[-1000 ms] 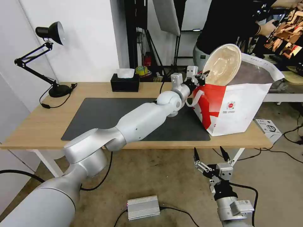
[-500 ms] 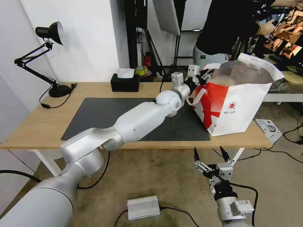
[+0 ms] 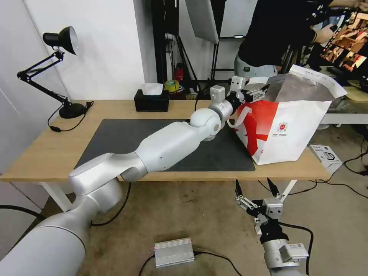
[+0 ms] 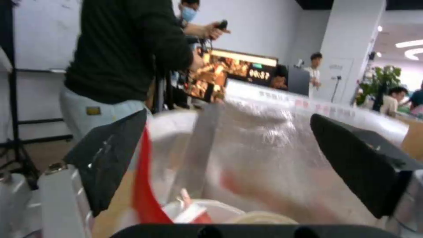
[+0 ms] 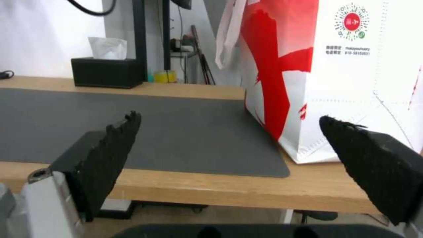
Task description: Pick up the trash from the table and place it into the takeout bag.
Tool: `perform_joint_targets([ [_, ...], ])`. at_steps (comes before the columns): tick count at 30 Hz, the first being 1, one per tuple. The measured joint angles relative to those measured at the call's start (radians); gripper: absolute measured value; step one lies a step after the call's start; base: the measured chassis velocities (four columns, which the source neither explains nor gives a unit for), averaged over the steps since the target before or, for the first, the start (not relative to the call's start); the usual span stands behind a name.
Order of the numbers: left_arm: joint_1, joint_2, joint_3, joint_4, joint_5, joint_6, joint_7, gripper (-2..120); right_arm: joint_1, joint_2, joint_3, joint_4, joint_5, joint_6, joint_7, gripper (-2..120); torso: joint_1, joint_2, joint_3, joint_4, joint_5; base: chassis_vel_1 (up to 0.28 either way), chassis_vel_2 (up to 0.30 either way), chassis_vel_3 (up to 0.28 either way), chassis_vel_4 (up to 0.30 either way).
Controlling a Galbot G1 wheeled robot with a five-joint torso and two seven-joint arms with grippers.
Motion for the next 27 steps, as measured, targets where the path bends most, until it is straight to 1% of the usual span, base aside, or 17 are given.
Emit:
perform_joint_targets([
  [3, 0.003, 0.073, -0.019, -0.084, 0.019, -0.004, -0.023, 100, 0.0, 0.0, 0.0, 0.0, 0.0, 0.0, 0.0, 100, 0.0, 0.0, 0.0, -0.0001, 0.0, 0.0, 0.0, 0.0, 0.0],
  [5, 0.006, 0.09, -0.032, -0.106, 0.032, -0.002, -0.029, 100, 0.0, 0.0, 0.0, 0.0, 0.0, 0.0, 0.0, 100, 0.0, 0.0, 0.0, 0.0003, 0.0, 0.0, 0.0, 0.0, 0.0],
  [7, 0.023, 0.146, -0.079, -0.193, 0.051, 0.005, -0.055, 100, 0.0, 0.0, 0.0, 0.0, 0.0, 0.0, 0.0, 100, 0.0, 0.0, 0.0, 0.0002, -0.0002, 0.0, 0.0, 0.0, 0.0],
  [8, 0.023, 0.146, -0.079, -0.193, 0.051, 0.005, -0.055, 100, 0.0, 0.0, 0.0, 0.0, 0.0, 0.0, 0.0, 100, 0.0, 0.0, 0.0, 0.0002, -0.0002, 0.0, 0.0, 0.0, 0.0],
  [9, 0.032, 0.169, -0.097, -0.227, 0.056, 0.006, -0.066, 100, 0.0, 0.0, 0.0, 0.0, 0.0, 0.0, 0.0, 100, 0.0, 0.0, 0.0, 0.0, -0.0002, 0.0, 0.0, 0.0, 0.0],
  [11, 0.059, 0.239, -0.147, -0.333, 0.067, 0.007, -0.086, 100, 0.0, 0.0, 0.0, 0.0, 0.0, 0.0, 0.0, 100, 0.0, 0.0, 0.0, -0.0002, -0.0002, 0.0, 0.0, 0.0, 0.0],
  [12, 0.084, 0.292, -0.18, -0.402, 0.072, 0.006, -0.1, 100, 0.0, 0.0, 0.0, 0.0, 0.0, 0.0, 0.0, 100, 0.0, 0.0, 0.0, -0.0001, -0.0002, 0.0, 0.0, 0.0, 0.0],
  [13, 0.084, 0.292, -0.18, -0.402, 0.072, 0.006, -0.1, 100, 0.0, 0.0, 0.0, 0.0, 0.0, 0.0, 0.0, 100, 0.0, 0.0, 0.0, -0.0001, -0.0002, 0.0, 0.0, 0.0, 0.0],
  [15, 0.123, 0.352, -0.216, -0.474, 0.081, 0.005, -0.113, 100, 0.0, 0.0, 0.0, 0.0, 0.0, 0.0, 0.0, 100, 0.0, 0.0, 0.0, 0.0002, -0.0005, 0.0, 0.0, 0.0, 0.0],
  [17, 0.196, 0.441, -0.267, -0.577, 0.105, 0.003, -0.124, 100, 0.0, 0.0, 0.0, 0.0, 0.0, 0.0, 0.0, 100, 0.0, 0.0, 0.0, 0.0003, -0.0002, 0.0, 0.0, 0.0, 0.0],
  [18, 0.196, 0.441, -0.267, -0.577, 0.105, 0.003, -0.124, 100, 0.0, 0.0, 0.0, 0.0, 0.0, 0.0, 0.0, 100, 0.0, 0.0, 0.0, 0.0003, -0.0002, 0.0, 0.0, 0.0, 0.0],
  [19, 0.245, 0.481, -0.297, -0.635, 0.114, 0.003, -0.133, 100, 0.0, 0.0, 0.0, 0.0, 0.0, 0.0, 0.0, 100, 0.0, 0.0, 0.0, 0.0007, -0.0007, 0.0, 0.0, 0.0, 0.0],
  [21, 0.341, 0.541, -0.368, -0.744, 0.128, 0.003, -0.153, 100, 0.0, 0.0, 0.0, 0.0, 0.0, 0.0, 0.0, 100, 0.0, 0.0, 0.0, 0.0004, -0.0003, 0.0, 0.0, 0.0, 0.0],
  [22, 0.341, 0.541, -0.368, -0.744, 0.128, 0.003, -0.153, 100, 0.0, 0.0, 0.0, 0.0, 0.0, 0.0, 0.0, 100, 0.0, 0.0, 0.0, 0.0004, -0.0003, 0.0, 0.0, 0.0, 0.0],
  [25, 0.502, 0.591, -0.48, -0.842, 0.201, 0.004, -0.165, 100, 0.0, 0.0, 0.0, 0.0, 0.0, 0.0, 0.0, 100, 0.0, 0.0, 0.0, -0.0002, -0.0002, 0.0, 0.0, 0.0, 0.0],
  [26, 0.502, 0.591, -0.48, -0.842, 0.201, 0.004, -0.165, 100, 0.0, 0.0, 0.0, 0.0, 0.0, 0.0, 0.0, 100, 0.0, 0.0, 0.0, -0.0002, -0.0002, 0.0, 0.0, 0.0, 0.0],
  [27, 0.57, 0.604, -0.531, -0.868, 0.225, 0.003, -0.165, 100, 0.0, 0.0, 0.0, 0.0, 0.0, 0.0, 0.0, 100, 0.0, 0.0, 0.0, -0.0001, -0.0001, 0.0, 0.0, 0.0, 0.0],
])
